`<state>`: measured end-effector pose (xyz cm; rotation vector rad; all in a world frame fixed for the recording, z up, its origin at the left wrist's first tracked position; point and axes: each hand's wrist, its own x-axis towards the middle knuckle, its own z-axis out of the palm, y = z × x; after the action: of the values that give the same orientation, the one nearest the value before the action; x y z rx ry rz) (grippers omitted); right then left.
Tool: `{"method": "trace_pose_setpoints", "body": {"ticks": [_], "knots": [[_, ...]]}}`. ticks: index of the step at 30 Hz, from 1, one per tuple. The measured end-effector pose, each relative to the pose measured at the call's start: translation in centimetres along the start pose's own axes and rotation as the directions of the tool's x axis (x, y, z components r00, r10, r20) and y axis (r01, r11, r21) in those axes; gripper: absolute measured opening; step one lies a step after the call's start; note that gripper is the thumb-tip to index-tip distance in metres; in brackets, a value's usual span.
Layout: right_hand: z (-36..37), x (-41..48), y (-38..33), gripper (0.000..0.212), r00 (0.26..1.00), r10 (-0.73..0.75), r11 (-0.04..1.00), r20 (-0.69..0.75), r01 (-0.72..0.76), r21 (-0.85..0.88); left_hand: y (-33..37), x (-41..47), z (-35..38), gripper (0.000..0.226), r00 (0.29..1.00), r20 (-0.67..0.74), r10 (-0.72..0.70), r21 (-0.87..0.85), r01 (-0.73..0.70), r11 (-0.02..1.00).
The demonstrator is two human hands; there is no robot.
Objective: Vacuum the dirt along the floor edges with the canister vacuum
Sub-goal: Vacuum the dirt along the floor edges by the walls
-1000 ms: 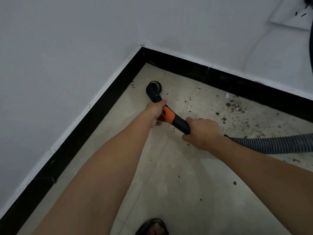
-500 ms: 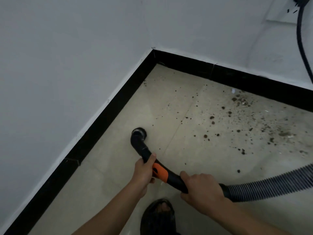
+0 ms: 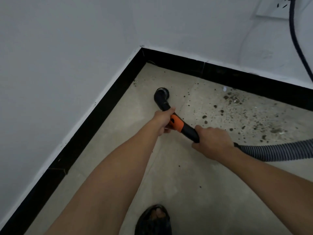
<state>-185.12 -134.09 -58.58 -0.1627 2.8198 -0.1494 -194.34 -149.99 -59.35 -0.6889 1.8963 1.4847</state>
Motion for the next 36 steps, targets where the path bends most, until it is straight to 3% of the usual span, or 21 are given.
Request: {"method": "trace_pose_setpoints", "body": {"ticks": [5, 11, 14, 22, 30, 32, 36], "knots": [[-0.8, -0.9, 0.8, 0.034, 1.000, -0.007, 1.000, 0.031, 0.008, -0.025, 0.1, -0.8, 1.0, 0.049, 1.000, -0.007, -0.004, 0.004, 0.004, 1.000], [1.7, -8.2, -1.1, 0.037, 0.947, -0.262, 0.964, 0.185, 0.267, -0.003, -10.6, -8.3, -2.7, 0.045, 0.990, -0.032, -0.136, -0.058, 0.134, 0.989], [2.6, -10.8, -1.3, 0.037, 0.918, -0.312, 0.947, 0.245, 0.322, -0.002, -14.0, -11.2, -2.4, 0.046, 0.982, -0.054, -0.181, -0.131, 0.172, 0.976], [2.2, -14.0, 3.3, 0.037, 0.930, -0.228, 0.970, 0.287, 0.242, -0.013, -14.6, -13.1, 4.0, 0.041, 0.987, -0.030, -0.156, -0.199, 0.147, 0.969], [0.5, -9.4, 5.6, 0.030, 0.993, 0.038, 0.999, 0.107, -0.034, -0.042, -4.7, -4.7, 7.1, 0.058, 0.993, 0.117, -0.008, -0.050, 0.014, 0.999], [0.5, -9.3, 5.6, 0.030, 0.994, 0.037, 0.999, 0.106, -0.034, -0.025, -4.8, -4.9, 6.9, 0.052, 0.995, 0.101, -0.016, -0.025, 0.018, 1.000], [1.1, -10.3, 4.9, 0.034, 0.982, -0.101, 0.994, 0.158, 0.107, -0.034, -9.2, -8.0, 5.0, 0.044, 0.997, 0.034, -0.068, -0.088, 0.071, 0.994]]}}
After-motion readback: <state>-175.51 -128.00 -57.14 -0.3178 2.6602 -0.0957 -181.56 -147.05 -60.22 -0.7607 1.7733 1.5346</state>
